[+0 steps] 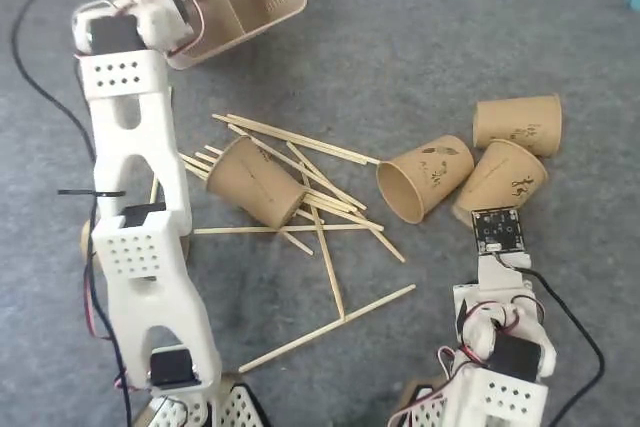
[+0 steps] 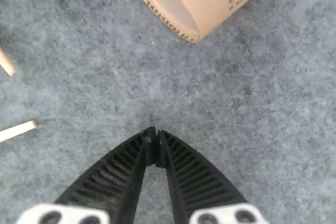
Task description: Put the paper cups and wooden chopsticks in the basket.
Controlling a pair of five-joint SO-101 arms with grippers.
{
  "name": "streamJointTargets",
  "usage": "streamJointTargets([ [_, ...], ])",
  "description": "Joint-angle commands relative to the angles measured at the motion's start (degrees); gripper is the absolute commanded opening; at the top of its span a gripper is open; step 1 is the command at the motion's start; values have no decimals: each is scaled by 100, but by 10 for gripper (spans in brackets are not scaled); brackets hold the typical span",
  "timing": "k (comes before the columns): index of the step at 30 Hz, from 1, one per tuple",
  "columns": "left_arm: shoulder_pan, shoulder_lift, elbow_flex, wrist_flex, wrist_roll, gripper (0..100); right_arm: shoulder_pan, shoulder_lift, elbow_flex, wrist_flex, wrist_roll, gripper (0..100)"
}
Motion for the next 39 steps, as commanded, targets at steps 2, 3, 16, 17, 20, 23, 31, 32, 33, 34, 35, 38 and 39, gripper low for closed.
streamJointTargets([
  [2,97,-369,-892,598,-44,11,84,-84,-62,-66,53,8],
  [3,123,-369,-1007,721,-44,11,84,-84,-62,-66,53,8],
  [16,-44,-299,-338,536,35,13,75,-84,-53,-66,53,8],
  [17,-62,-246,-277,440,97,17,66,-84,-53,-66,53,8],
  [20,-211,-105,-277,299,211,105,75,-84,-53,-66,53,8],
  [23,-343,-123,-330,316,563,239,75,-84,-53,-66,53,8],
  [31,-580,-220,-1297,501,589,236,57,-84,-53,-66,53,8],
  [32,-580,-220,-1508,642,589,236,57,-84,-53,-66,53,8],
  [33,-580,-220,-1727,818,589,236,48,-84,-53,-66,53,8],
  [34,-545,-220,-1956,1011,589,236,48,-84,-53,-66,53,8],
  [35,-510,-220,-2185,1196,589,236,48,-84,-53,-66,53,8],
  [38,-211,-220,-2826,1714,571,237,48,-84,-53,-66,53,8],
  [39,-88,-211,-2949,1820,563,237,48,-84,-53,-66,53,8],
])
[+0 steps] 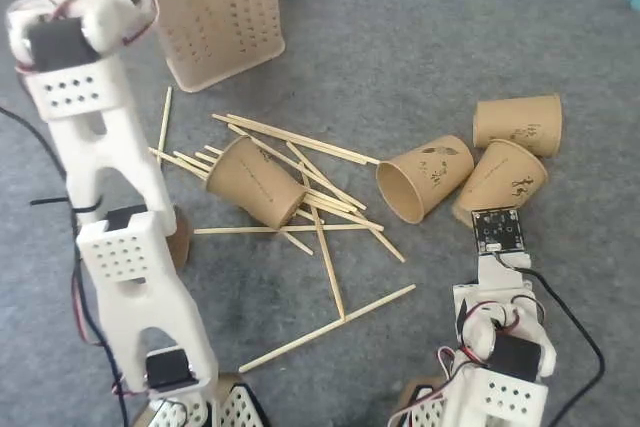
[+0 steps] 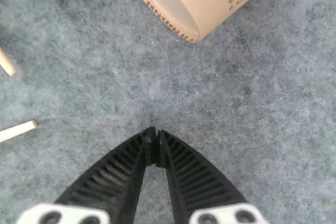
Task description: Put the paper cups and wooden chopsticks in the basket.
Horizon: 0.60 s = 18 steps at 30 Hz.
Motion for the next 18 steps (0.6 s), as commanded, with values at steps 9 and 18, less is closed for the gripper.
streamJointTargets([
  [9,1275,-246,479,141,-642,235,84,-84,-53,-66,53,8],
  [18,800,-176,611,-905,-1503,235,84,-84,-53,-66,53,8],
])
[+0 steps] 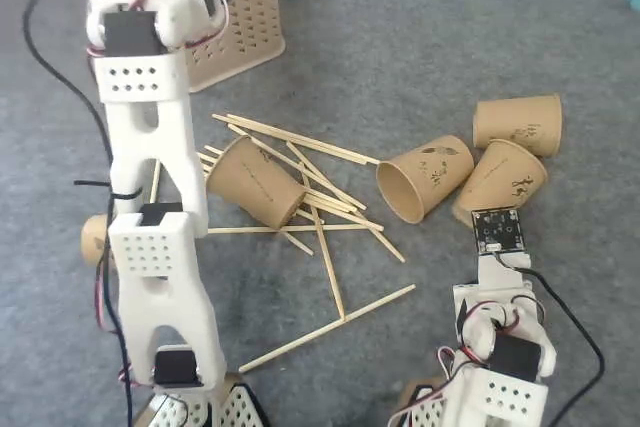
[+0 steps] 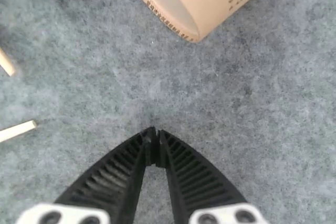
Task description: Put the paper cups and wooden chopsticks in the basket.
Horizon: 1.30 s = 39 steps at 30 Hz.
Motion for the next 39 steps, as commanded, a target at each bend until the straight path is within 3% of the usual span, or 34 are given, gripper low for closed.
streamJointTargets([
  [1,-255,-167,4,-598,-308,235,84,-84,-53,-66,53,8],
  [12,-264,791,171,-862,-1785,235,84,-84,-53,-66,53,8],
  [19,-387,1310,198,-1486,-1899,233,84,-84,-53,-66,53,8],
  [24,-378,1565,171,-1538,-1943,88,84,-84,-53,-66,53,8],
  [27,-325,1556,163,-1442,-2347,41,75,-84,-53,-66,53,8],
  [30,-273,1556,-215,-765,-2760,55,57,-84,-53,-66,53,8],
  [35,-105,1556,-1938,1319,-3596,148,48,-84,-53,-66,53,8],
  [39,105,1055,-1938,1609,-3103,143,40,-84,-53,-66,53,8],
])
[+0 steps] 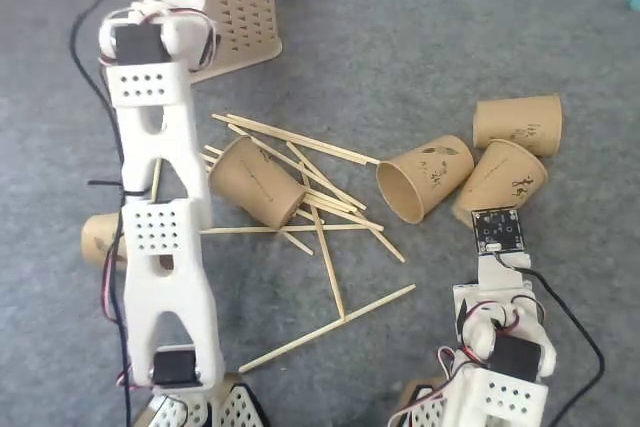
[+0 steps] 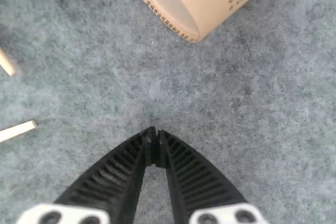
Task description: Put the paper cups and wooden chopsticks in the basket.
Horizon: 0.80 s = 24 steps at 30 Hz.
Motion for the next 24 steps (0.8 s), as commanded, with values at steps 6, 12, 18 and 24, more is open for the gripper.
streamJointTargets([
  [6,220,-1090,-13,-563,2022,119,40,-84,-53,-66,53,8],
  [12,18,-1143,541,-1424,3429,121,40,-84,-53,-66,53,8],
  [18,-132,-1081,1130,-2831,4510,121,40,-84,-53,-66,53,8],
  [24,-141,-1081,2422,-4571,4958,118,40,-84,-53,-66,53,8],
])
